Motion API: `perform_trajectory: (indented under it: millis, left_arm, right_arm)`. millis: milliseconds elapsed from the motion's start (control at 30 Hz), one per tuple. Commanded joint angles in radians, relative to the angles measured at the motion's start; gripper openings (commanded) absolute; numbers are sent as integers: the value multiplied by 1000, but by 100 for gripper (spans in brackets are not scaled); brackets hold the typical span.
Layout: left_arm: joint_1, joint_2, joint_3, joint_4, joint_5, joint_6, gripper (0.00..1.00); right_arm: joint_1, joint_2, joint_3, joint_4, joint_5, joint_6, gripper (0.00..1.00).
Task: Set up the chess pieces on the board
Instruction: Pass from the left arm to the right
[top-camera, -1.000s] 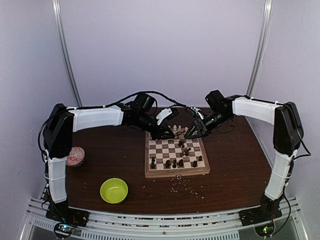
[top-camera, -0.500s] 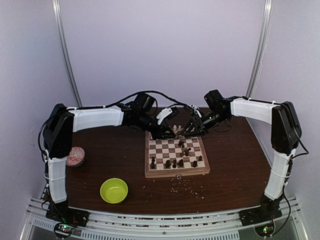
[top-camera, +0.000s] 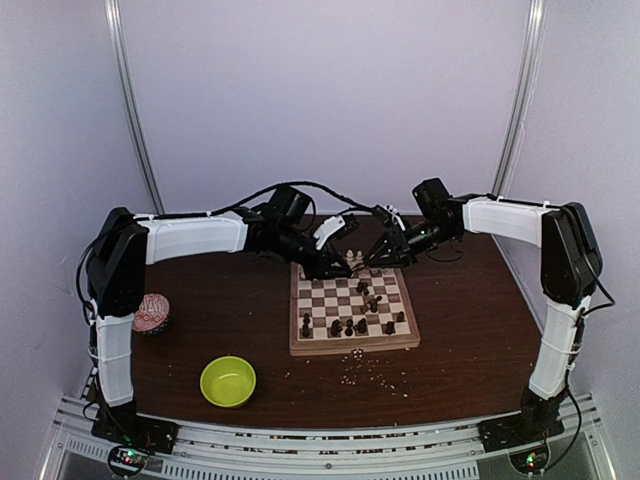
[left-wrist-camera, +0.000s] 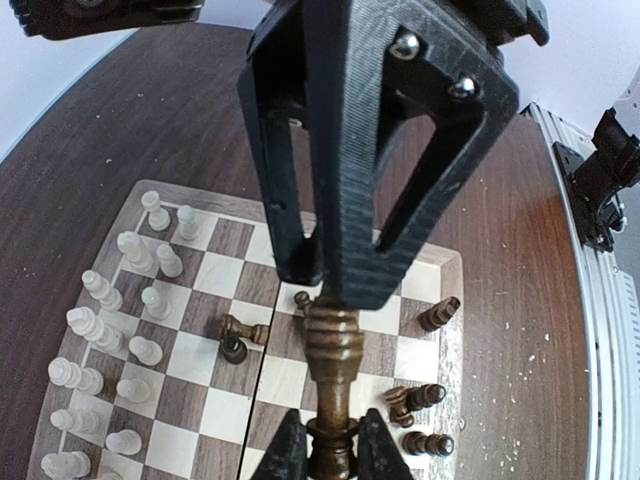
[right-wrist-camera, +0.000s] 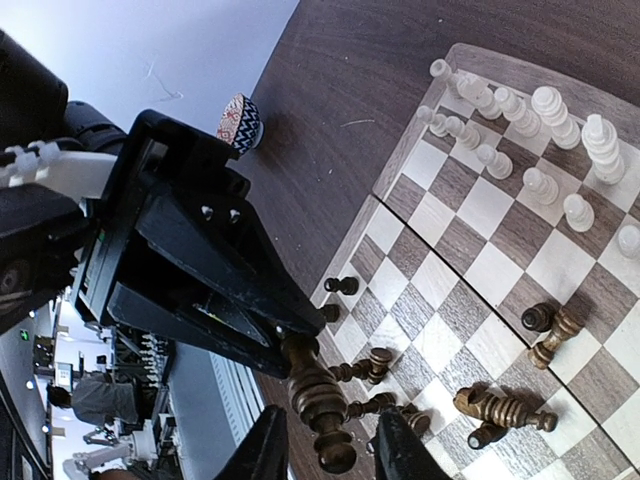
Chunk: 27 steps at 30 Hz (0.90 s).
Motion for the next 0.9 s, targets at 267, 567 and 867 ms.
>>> perform_trajectory:
  millis: [267, 567, 867]
  left_arm:
    - [-5, -14, 0, 46, 16, -7, 16]
    - [-4, 0, 6, -74, -86, 4, 16]
    - [6, -109, -175, -95, -154, -2, 16]
  right_arm:
    - [-6, 14, -36, 74, -35, 47, 12]
    - [-11, -75, -35, -95, 202, -196, 7]
    - [87, -230, -210, -139, 586, -493, 7]
